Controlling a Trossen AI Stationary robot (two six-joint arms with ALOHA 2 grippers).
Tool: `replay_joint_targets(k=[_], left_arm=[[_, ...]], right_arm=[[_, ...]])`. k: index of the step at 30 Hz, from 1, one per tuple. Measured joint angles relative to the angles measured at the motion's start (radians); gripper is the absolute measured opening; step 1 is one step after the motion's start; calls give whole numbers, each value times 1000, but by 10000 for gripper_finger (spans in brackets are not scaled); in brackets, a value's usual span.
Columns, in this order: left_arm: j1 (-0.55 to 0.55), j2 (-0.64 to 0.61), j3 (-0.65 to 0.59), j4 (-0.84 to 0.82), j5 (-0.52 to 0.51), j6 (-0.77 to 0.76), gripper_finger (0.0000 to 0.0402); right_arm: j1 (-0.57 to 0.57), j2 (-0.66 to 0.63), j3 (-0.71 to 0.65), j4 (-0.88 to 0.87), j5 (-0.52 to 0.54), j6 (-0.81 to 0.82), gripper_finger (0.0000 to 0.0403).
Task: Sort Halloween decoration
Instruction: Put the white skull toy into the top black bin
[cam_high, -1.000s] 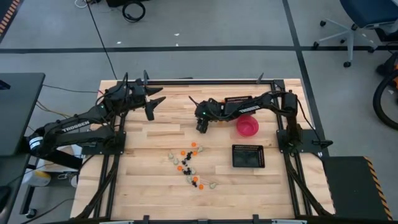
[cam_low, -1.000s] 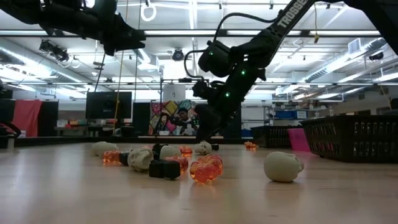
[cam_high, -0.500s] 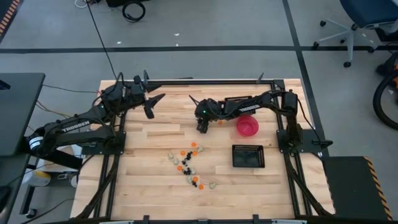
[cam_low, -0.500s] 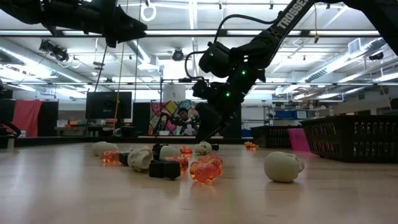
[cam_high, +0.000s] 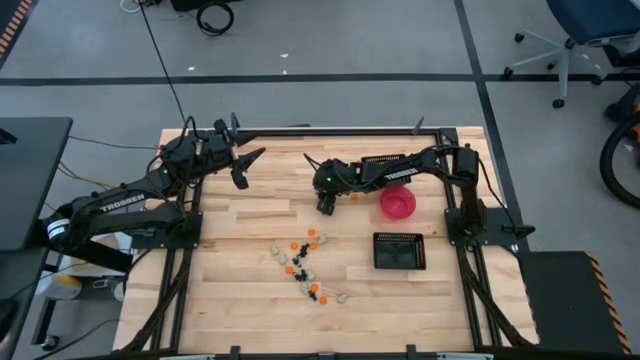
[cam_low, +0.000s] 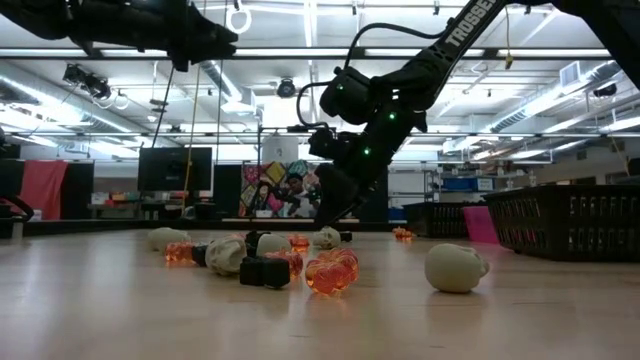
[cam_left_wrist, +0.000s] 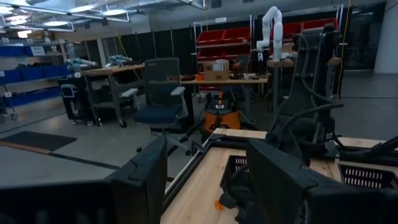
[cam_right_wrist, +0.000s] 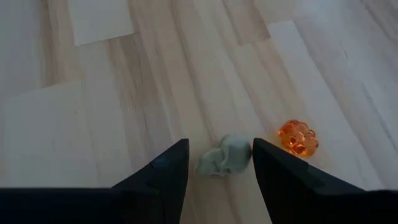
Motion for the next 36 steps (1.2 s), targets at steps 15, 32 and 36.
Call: replay_joint_targets(k=[15,32,36], left_arm=[[3,34,-1,8,-2,1,192],[3,34,-1,-45,-2,-37,192],[3,34,-1,-56,-2,-39,192]], right_arm=[[0,-2,-66,81,-1,-24,181],[0,-2,-66,102,-6,-53,112],[0,-2,-66,95,-6,-59,104]])
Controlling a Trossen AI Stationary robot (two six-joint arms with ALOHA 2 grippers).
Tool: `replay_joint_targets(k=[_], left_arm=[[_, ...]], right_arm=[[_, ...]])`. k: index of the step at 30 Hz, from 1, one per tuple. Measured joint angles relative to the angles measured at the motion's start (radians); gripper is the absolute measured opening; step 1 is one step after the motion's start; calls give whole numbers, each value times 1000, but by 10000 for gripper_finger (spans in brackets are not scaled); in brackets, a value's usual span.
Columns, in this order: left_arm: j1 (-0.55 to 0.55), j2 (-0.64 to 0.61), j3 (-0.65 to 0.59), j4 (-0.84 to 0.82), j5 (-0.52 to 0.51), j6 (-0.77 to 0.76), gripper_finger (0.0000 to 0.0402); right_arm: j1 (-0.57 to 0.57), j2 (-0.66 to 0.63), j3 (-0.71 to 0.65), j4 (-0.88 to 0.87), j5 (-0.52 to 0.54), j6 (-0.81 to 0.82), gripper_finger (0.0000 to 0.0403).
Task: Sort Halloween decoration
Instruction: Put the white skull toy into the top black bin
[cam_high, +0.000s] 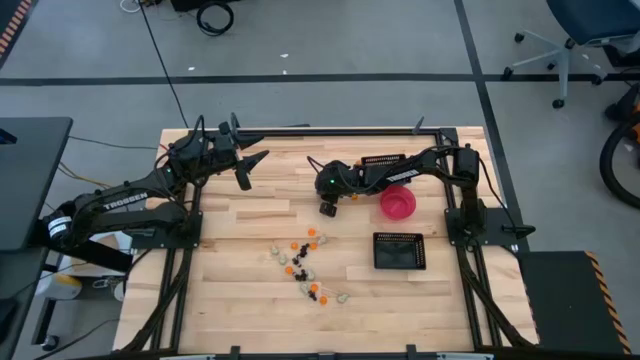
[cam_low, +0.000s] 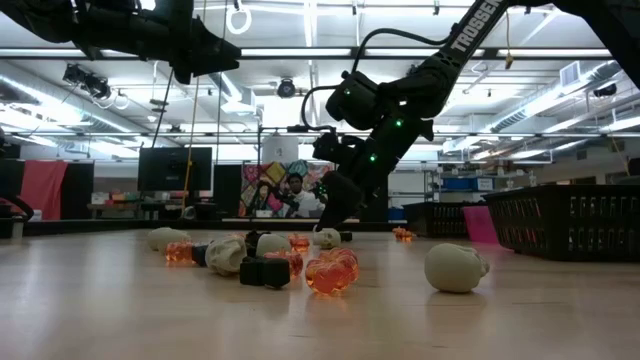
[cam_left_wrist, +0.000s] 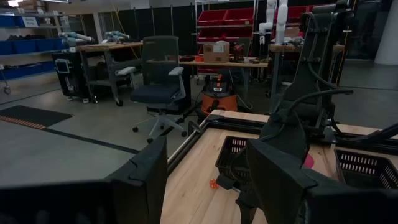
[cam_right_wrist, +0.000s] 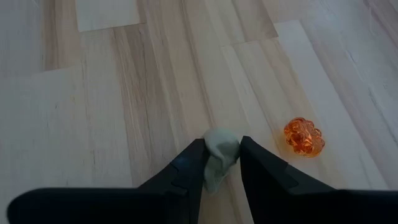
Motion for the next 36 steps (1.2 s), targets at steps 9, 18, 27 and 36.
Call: replay_joint_targets(k=[9,18,27,36], left_arm=[[0,0,0,-5,0,0,192],[0,0,0,-9,0,0,192],[0,0,0,-13,0,-3,192],[0,0,0,-20,0,-20,192]], right_arm=[[0,-13,1,-39,0,-1,102],[1,-122,0,-138,14,-3,102],[-8,-320,0,-404,211,40,102],[-112,-398,0,-708,270,252,102]])
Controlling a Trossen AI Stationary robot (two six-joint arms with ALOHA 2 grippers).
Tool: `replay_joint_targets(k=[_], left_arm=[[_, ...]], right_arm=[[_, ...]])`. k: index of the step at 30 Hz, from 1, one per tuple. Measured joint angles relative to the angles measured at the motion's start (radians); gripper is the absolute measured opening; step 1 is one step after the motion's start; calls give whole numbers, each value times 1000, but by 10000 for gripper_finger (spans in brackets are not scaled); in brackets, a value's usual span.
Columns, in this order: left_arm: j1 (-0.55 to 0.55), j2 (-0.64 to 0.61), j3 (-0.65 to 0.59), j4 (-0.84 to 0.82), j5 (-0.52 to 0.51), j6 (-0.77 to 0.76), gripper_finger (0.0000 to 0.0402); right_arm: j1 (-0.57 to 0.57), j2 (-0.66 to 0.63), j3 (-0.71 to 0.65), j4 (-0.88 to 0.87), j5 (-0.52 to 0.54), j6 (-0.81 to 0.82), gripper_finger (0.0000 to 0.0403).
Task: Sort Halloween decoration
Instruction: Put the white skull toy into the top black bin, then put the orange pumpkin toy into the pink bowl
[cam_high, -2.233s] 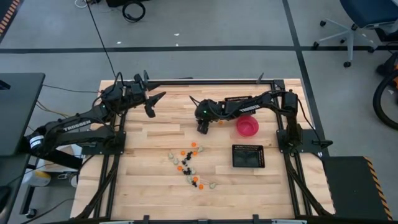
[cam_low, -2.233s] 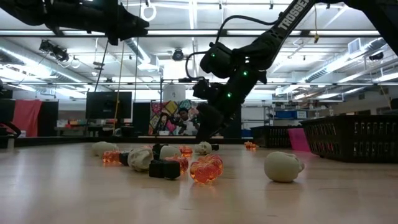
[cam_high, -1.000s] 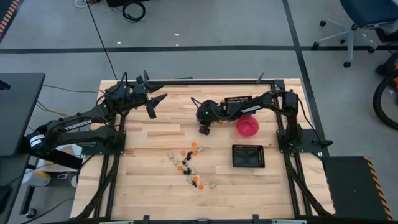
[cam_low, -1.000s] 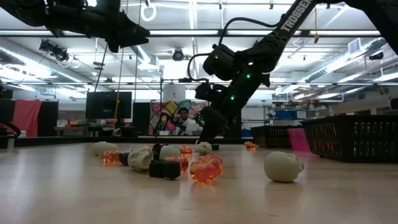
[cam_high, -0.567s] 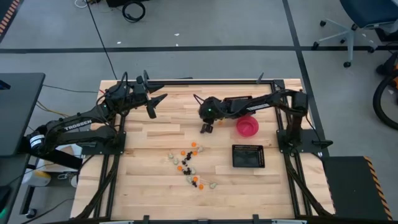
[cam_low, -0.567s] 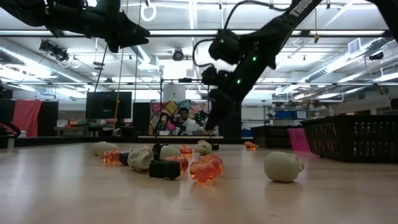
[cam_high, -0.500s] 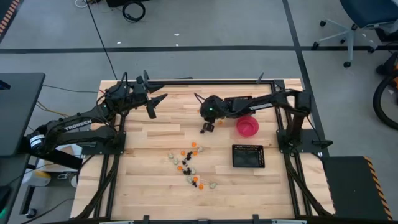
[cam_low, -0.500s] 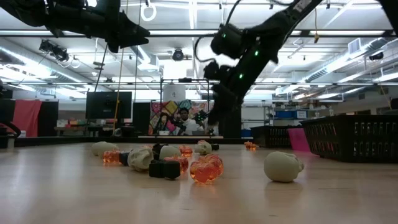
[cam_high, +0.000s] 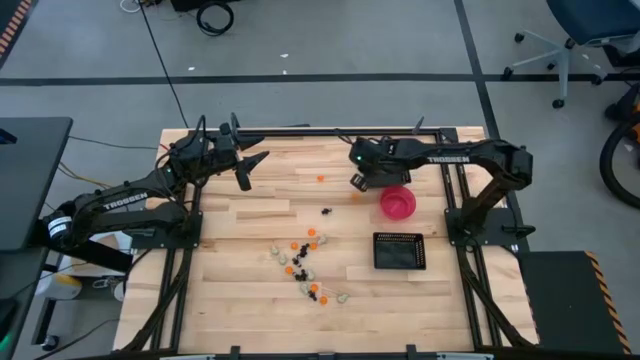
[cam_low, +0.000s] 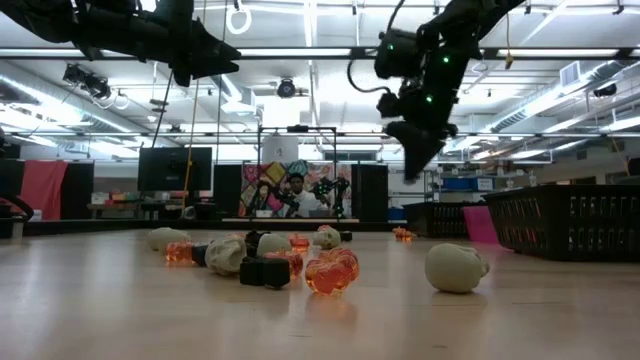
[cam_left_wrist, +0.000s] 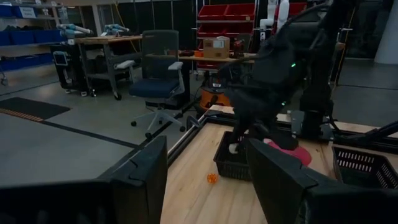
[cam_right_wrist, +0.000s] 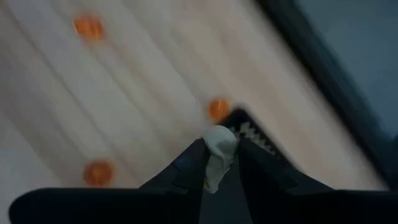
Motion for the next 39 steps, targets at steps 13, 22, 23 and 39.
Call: replay_joint_targets(k=[13,22,23,39], left_arm=[[0,0,0,-21,0,-6,192],[0,0,0,-32,0,-7,192],[0,0,0,-33,0,-7,192],[0,0,0,-26,0,-28,192]], right_arm=[[-99,144,0,-46,-137,19,102],[-128,149,0,-59,-169,17,122],[-130,149,0,-64,-172,12,124],[-93,41,-20,-139,-25,-22,130]])
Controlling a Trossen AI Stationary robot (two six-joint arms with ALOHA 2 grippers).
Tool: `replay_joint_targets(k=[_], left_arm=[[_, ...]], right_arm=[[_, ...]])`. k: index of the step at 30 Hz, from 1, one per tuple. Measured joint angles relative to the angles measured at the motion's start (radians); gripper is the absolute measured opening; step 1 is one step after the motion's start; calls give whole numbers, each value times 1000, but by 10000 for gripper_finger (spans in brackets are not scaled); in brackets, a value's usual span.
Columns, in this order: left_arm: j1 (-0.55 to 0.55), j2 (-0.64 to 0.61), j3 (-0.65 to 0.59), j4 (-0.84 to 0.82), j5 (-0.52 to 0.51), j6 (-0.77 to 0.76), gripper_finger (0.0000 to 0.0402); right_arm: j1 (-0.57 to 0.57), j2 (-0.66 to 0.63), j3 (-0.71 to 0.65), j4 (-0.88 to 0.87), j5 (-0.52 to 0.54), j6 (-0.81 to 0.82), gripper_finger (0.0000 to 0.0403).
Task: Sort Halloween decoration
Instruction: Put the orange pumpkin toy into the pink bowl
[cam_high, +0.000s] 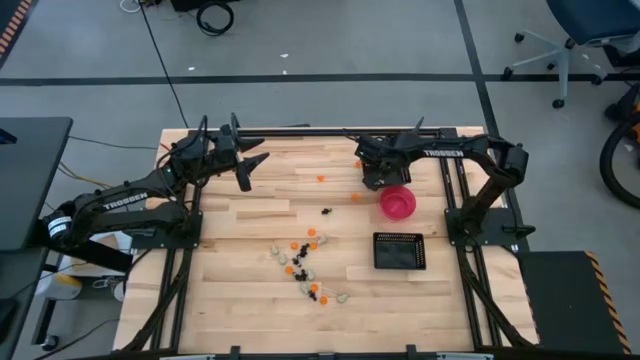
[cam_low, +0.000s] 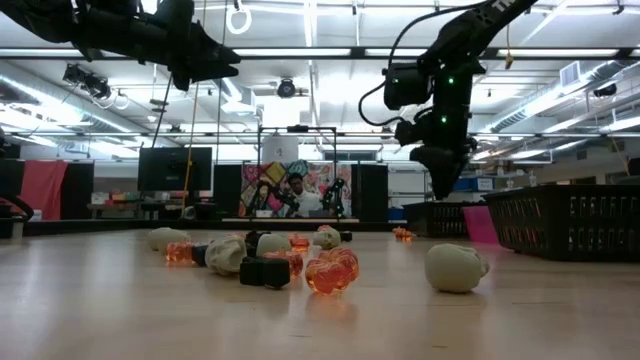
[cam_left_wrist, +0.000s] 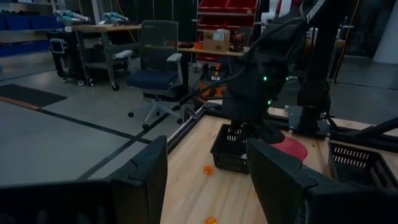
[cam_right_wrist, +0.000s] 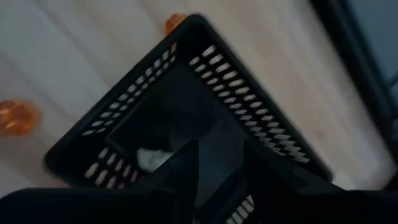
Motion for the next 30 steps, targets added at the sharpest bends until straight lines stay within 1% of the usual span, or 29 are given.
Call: replay_joint_targets(k=[5,9,12,15,18,21,26,28,30], left_arm=[[1,0,0,51,0,22,192],[1,0,0,64,0,45,192],[13,6,0,73,-13,57,192],[45,33,1,91,-23,57,192],[82,62,17,95,-23,57,192],[107,104,44,86,-23,52,192],[110,178,93,69,-20,53,192],[107,205,110,65,-19,53,192],[105,227,125,64,-19,53,192]], right_arm=[[2,0,-3,93,12,-63,130],[2,0,33,98,98,-104,130],[1,0,54,151,96,-178,131],[1,0,74,231,44,-258,132],[-10,18,105,282,-39,-318,132],[-11,71,152,264,-115,-339,132],[25,152,223,261,-252,-392,137],[38,182,236,281,-289,-410,144],[53,206,236,309,-302,-436,155]])
